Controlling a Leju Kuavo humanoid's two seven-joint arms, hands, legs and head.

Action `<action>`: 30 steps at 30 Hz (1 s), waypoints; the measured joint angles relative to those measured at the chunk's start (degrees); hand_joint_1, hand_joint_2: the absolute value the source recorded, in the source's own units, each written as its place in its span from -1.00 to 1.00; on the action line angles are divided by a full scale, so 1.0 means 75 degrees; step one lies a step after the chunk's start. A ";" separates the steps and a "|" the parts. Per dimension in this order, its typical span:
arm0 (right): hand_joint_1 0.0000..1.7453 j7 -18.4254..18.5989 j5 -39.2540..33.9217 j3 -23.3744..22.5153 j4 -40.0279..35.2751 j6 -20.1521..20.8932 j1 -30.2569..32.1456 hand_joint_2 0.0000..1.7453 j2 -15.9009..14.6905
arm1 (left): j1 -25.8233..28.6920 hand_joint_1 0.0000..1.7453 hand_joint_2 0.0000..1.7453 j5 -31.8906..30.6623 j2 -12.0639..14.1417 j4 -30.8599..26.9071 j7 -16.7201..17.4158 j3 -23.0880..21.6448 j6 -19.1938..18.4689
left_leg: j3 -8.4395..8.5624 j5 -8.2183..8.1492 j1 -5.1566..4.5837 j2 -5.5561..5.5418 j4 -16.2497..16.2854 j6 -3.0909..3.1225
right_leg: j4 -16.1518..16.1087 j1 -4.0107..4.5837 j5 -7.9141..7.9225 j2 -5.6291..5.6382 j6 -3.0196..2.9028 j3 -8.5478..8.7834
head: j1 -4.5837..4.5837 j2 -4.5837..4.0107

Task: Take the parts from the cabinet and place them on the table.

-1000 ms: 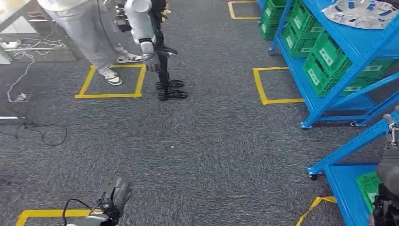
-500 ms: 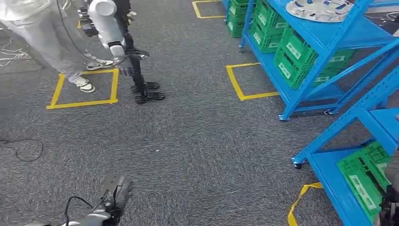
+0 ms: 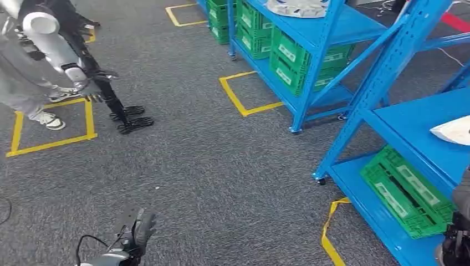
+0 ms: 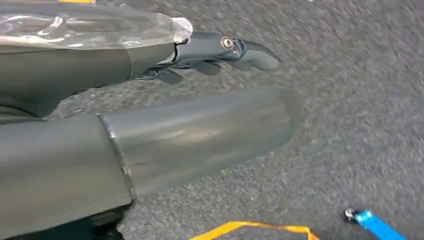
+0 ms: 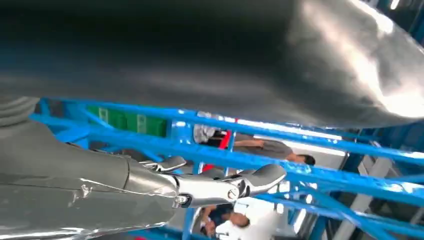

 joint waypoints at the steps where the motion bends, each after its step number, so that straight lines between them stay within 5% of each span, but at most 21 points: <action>1: -1.00 -0.0003 0.0000 0.0009 0.0006 0.0000 -0.0022 -1.00 0.0000 | -0.0001 -1.00 -1.00 0.0000 0.0018 0.0000 0.0000 0.0000 0.0000 | 0.0092 -0.0081 0.0041 -0.0314 -0.0258 0.0029 | 0.0041 0.0048 -0.0009 0.0083 0.0047 -0.0058 | 0.0014 0.0000; 3: -1.00 -0.0006 0.0000 0.0032 0.0023 -0.0009 -0.0040 -1.00 0.0006 | 0.0007 -1.00 -1.00 0.0000 0.0018 0.0000 -0.0003 0.0000 -0.0003 | 0.0083 -0.0079 -0.0008 -0.0162 -0.0286 0.0039 | 0.0025 -0.0028 0.0032 0.0260 0.0132 -0.0111 | 0.0008 0.0000; 5: -1.00 -0.0011 0.0000 0.0058 0.0035 -0.0009 -0.0036 -1.00 0.0006 | -0.0009 -1.00 -1.00 0.0014 0.0012 -0.0003 -0.0006 0.0000 -0.0012 | 0.0121 -0.0039 0.0017 0.0023 -0.0354 0.0145 | -0.0009 -0.0027 0.0068 0.0451 0.0249 -0.0162 | 0.0017 0.0000; 7: -1.00 -0.0020 0.0000 0.0073 0.0053 -0.0006 -0.0078 -1.00 0.0006 | -0.0028 -1.00 -1.00 0.0029 0.0015 -0.0006 -0.0029 0.0000 -0.0023 | 0.0162 -0.0017 0.0020 0.0222 -0.0416 0.0237 | 0.0509 -0.0004 -0.0306 -0.0291 0.0273 -0.0407 | 0.0064 0.0000; 9: -1.00 -0.0023 0.0000 0.0093 0.0064 -0.0003 -0.0093 -1.00 0.0009 | 0.0001 -1.00 -1.00 0.0047 0.0029 -0.0006 -0.0029 0.0000 -0.0023 | 0.0167 -0.0032 -0.0011 0.0399 -0.0415 0.0278 | 0.1764 -0.0043 -0.0888 -0.0532 0.0323 -0.0963 | 0.0099 0.0000; 11: -1.00 -0.0020 -0.0003 0.0119 0.0105 -0.0003 -0.0089 -1.00 0.0009 | 0.0033 -1.00 -1.00 0.0058 0.0044 -0.0006 -0.0029 0.0000 -0.0023 | 0.0169 -0.0048 -0.0024 0.0604 -0.0409 0.0282 | 0.2622 -0.0086 -0.1115 -0.0585 0.0370 -0.1360 | 0.0102 0.0000; 12: -1.00 -0.0020 -0.0003 0.0134 0.0128 0.0000 -0.0093 -1.00 0.0009 | 0.0032 -1.00 -1.00 0.0067 0.0044 -0.0006 -0.0029 0.0000 -0.0023 | 0.0179 -0.0061 -0.0024 0.0687 -0.0408 0.0266 | 0.2443 -0.0101 -0.0945 -0.0605 0.0383 -0.1273 | 0.0105 0.0000; 14: -1.00 -0.0020 -0.0026 0.0163 0.0163 0.0003 -0.0146 -1.00 0.0011 | 0.0013 -1.00 -1.00 0.0093 0.0044 -0.0006 -0.0029 0.0000 -0.0023 | 0.0234 -0.0101 -0.0021 0.0840 -0.0406 0.0222 | 0.1197 -0.0135 -0.0296 -0.0725 0.0387 -0.0619 | 0.0108 0.0000; 15: -1.00 -0.0020 -0.0038 0.0175 0.0181 0.0003 -0.0207 -1.00 0.0020 | 0.0005 -1.00 -1.00 0.0120 0.0047 -0.0006 -0.0029 0.0000 -0.0023 | 0.0281 -0.0128 -0.0023 0.0907 -0.0404 0.0184 | 0.0477 -0.0134 -0.0001 -0.0946 0.0371 -0.0226 | 0.0110 0.0000; 16: -1.00 -0.0020 -0.0053 0.0192 0.0204 0.0000 -0.0296 -1.00 0.0041 | 0.0000 -1.00 -1.00 0.0140 0.0076 -0.0006 -0.0029 0.0000 -0.0023 | 0.0299 -0.0152 -0.0066 0.0976 -0.0402 0.0144 | 0.0129 -0.0042 -0.0114 -0.1266 0.0385 -0.0035 | 0.0116 0.0000; 17: -1.00 -0.0011 -0.0079 0.0210 0.0221 0.0003 -0.0385 -1.00 0.0067 | -0.0022 -1.00 -1.00 0.0169 0.0105 -0.0006 -0.0026 0.0000 -0.0023 | 0.0279 -0.0171 -0.0104 0.1055 -0.0354 0.0104 | 0.0041 -0.0023 -0.0086 -0.1181 0.0278 0.0007 | 0.0105 0.0000; 20: -1.00 0.0000 -0.0140 0.0262 0.0303 -0.0006 -0.0442 -1.00 0.0108 | -0.0066 -1.00 -1.00 0.0230 0.0125 -0.0009 -0.0026 0.0000 -0.0023 | 0.0326 -0.0181 -0.0081 0.1318 -0.0380 0.0007 | 0.0035 0.0014 -0.0054 -0.0917 0.0155 -0.0034 | 0.0070 0.0000; 21: -1.00 0.0000 -0.0143 0.0277 0.0318 -0.0009 -0.0470 -1.00 0.0128 | -0.0078 -1.00 -1.00 0.0233 0.0131 -0.0009 -0.0026 0.0000 -0.0032 | 0.0318 -0.0273 -0.0044 0.1231 -0.0324 -0.0053 | -0.0023 -0.0041 -0.0014 -0.0839 0.0092 0.0012 | 0.0061 0.0000; 22: -1.00 -0.0015 -0.0140 0.0300 0.0335 -0.0009 -0.0526 -1.00 0.0154 | -0.0087 -1.00 -1.00 0.0233 0.0143 -0.0009 -0.0029 0.0000 -0.0035 | 0.0210 -0.0466 -0.0021 0.0823 -0.0047 -0.0085 | -0.0030 -0.0039 0.0002 -0.0778 0.0066 0.0001 | 0.0023 0.0000; 23: -1.00 -0.0012 -0.0166 0.0318 0.0367 -0.0009 -0.0584 -1.00 0.0175 | -0.0085 -1.00 -1.00 0.0239 0.0155 -0.0009 -0.0029 0.0000 -0.0035 | -0.0064 -0.0774 -0.0014 0.0581 0.0521 -0.0095 | -0.0029 -0.0045 0.0014 -0.0713 0.0013 -0.0015 | 0.0000 0.0000; 25: -1.00 -0.0081 -0.0233 0.0341 0.0446 0.0029 -0.0590 -1.00 0.0192 | -0.0049 -1.00 -1.00 0.0268 0.0163 -0.0009 -0.0032 0.0000 -0.0035 | -0.0755 -0.1310 -0.0015 0.0441 0.1886 -0.0116 | -0.0028 -0.0033 0.0021 -0.0544 -0.0015 -0.0034 | -0.0059 0.0000; 26: -1.00 -0.0114 -0.0268 0.0352 0.0495 0.0049 -0.0590 -1.00 0.0207 | -0.0008 -1.00 -1.00 0.0280 0.0169 -0.0009 -0.0035 0.0000 -0.0026 | -0.0966 -0.1354 -0.0016 0.0439 0.2234 -0.0117 | -0.0024 -0.0029 0.0024 -0.0440 -0.0020 -0.0037 | -0.0058 0.0000; 28: -1.00 -0.0192 -0.0338 0.0370 0.0571 0.0140 -0.0590 -1.00 0.0230 | 0.0041 -1.00 -1.00 0.0300 0.0175 -0.0009 -0.0055 0.0000 -0.0017 | -0.0858 -0.0902 -0.0015 0.0427 0.1810 -0.0084 | -0.0016 -0.0028 0.0027 -0.0219 -0.0021 -0.0032 | -0.0070 0.0000; 29: -1.00 -0.0225 -0.0364 0.0373 0.0606 0.0198 -0.0590 -1.00 0.0236 | 0.0038 -1.00 -1.00 0.0315 0.0187 -0.0009 -0.0082 0.0000 0.0000 | -0.0543 -0.0479 -0.0011 0.0377 0.1082 -0.0054 | -0.0006 -0.0031 0.0028 -0.0113 -0.0017 -0.0023 | -0.0088 0.0000; 30: -1.00 -0.0245 -0.0373 0.0376 0.0630 0.0224 -0.0594 -1.00 0.0242 | 0.0033 -1.00 -1.00 0.0335 0.0193 -0.0009 -0.0105 0.0000 0.0003 | -0.0197 -0.0106 0.0005 0.0178 0.0313 -0.0027 | 0.0008 -0.0037 0.0023 -0.0028 -0.0008 -0.0019 | -0.0091 0.0000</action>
